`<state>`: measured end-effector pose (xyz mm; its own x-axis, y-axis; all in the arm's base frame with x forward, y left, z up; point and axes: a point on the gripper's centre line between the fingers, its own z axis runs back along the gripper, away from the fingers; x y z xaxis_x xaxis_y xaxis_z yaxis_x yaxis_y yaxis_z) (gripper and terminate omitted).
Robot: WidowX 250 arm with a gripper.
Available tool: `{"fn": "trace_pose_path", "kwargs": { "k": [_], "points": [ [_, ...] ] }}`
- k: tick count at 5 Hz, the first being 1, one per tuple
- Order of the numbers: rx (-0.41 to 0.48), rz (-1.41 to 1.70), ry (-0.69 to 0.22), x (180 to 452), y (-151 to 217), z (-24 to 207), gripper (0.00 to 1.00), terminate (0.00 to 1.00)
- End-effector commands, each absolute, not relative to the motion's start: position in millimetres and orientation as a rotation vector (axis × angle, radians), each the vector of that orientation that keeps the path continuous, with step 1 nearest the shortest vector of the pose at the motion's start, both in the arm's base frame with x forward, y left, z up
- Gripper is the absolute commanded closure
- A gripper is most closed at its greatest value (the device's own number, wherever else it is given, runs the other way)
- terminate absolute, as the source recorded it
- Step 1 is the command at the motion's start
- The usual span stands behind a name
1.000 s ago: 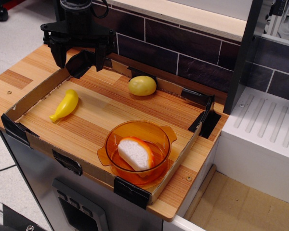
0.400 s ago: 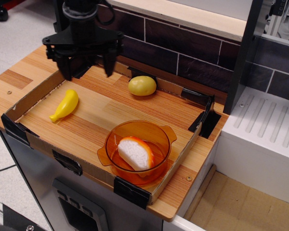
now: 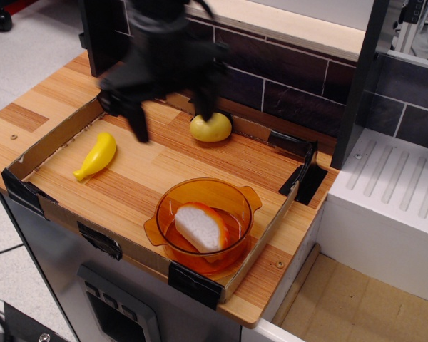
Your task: Take sushi out of pot
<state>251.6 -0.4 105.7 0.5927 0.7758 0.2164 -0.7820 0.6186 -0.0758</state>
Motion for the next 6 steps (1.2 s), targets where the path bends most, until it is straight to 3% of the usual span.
{"fn": "trace_pose_path", "kwargs": {
  "k": [1, 3, 6],
  "points": [
    [0.002, 0.869, -0.122, 239, -23, 77, 0.0, 0.0],
    [-0.043, 0.896, -0.123, 231, -32, 52, 0.0, 0.0],
    [-0.07, 0.951, -0.087, 230, -31, 45, 0.0, 0.0]
  ]
}}
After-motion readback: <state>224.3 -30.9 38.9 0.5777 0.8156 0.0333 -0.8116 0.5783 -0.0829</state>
